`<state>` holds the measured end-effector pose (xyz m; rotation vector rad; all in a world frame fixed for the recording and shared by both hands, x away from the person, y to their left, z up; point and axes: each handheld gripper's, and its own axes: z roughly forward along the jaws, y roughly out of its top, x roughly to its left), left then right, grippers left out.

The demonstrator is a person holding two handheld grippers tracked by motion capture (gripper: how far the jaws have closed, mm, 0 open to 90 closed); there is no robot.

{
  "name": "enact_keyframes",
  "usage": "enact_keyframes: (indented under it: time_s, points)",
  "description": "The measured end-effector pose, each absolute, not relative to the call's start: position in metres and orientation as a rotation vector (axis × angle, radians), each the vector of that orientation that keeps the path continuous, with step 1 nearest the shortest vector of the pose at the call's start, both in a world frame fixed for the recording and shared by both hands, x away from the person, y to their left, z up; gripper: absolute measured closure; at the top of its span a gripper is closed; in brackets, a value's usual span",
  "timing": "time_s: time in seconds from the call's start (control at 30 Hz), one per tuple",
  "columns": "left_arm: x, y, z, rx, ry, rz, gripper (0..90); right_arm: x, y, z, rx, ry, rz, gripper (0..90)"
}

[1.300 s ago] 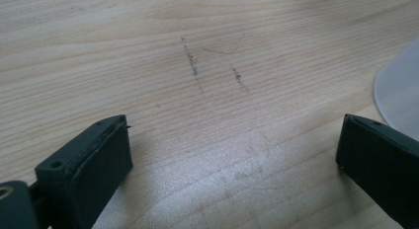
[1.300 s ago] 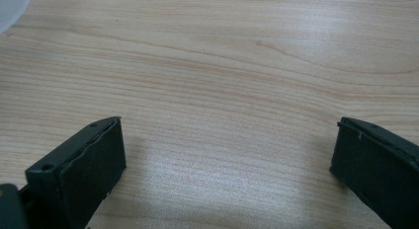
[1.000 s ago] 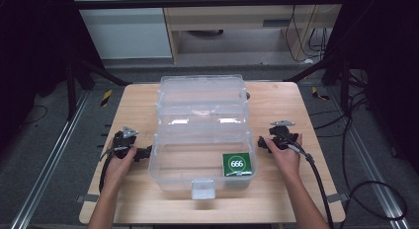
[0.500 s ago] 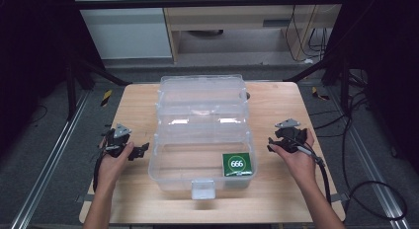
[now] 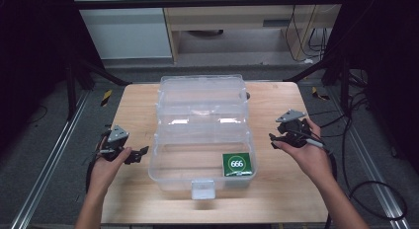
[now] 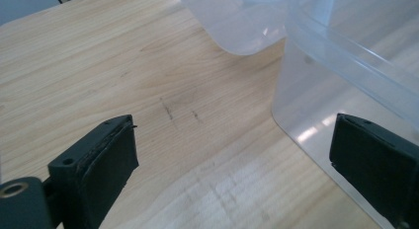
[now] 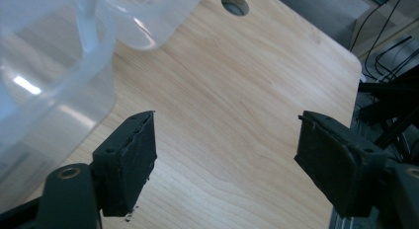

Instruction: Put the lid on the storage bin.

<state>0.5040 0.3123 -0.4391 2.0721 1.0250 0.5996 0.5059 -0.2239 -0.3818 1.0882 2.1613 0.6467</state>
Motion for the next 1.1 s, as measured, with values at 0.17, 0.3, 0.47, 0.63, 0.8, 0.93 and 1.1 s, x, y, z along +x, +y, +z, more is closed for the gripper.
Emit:
enact_keyframes:
  time_s: [0.17, 0.3, 0.47, 0.63, 0.8, 0.93, 1.1]
  points:
    - [0.493, 0.322, -0.413, 2.055, 1.036, 0.502, 4.2, 0.512, -0.217, -0.345, 1.054, 2.197, 0.701, 25.6]
    - [0.486, 0.322, -0.398, 2.087, 0.985, 0.482, 4.0, 0.516, -0.207, -0.327, 1.005, 2.237, 0.733, 28.7]
    - [0.474, 0.311, -0.374, 2.173, 0.886, 0.494, 4.0, 0.524, -0.185, -0.306, 0.898, 2.292, 0.694, 38.5]
    - [0.468, 0.295, -0.352, 2.202, 0.816, 0.509, 4.2, 0.525, -0.167, -0.289, 0.799, 2.327, 0.679, 45.5]
    - [0.460, 0.279, -0.336, 2.237, 0.734, 0.528, 4.3, 0.523, -0.155, -0.274, 0.717, 2.356, 0.672, 51.8]
    - [0.455, 0.269, -0.329, 2.263, 0.682, 0.531, 4.7, 0.528, -0.146, -0.264, 0.617, 2.387, 0.733, 62.6]
    - [0.455, 0.254, -0.332, 2.334, 0.620, 0.489, 5.7, 0.535, -0.130, -0.266, 0.524, 2.443, 0.685, 69.3]
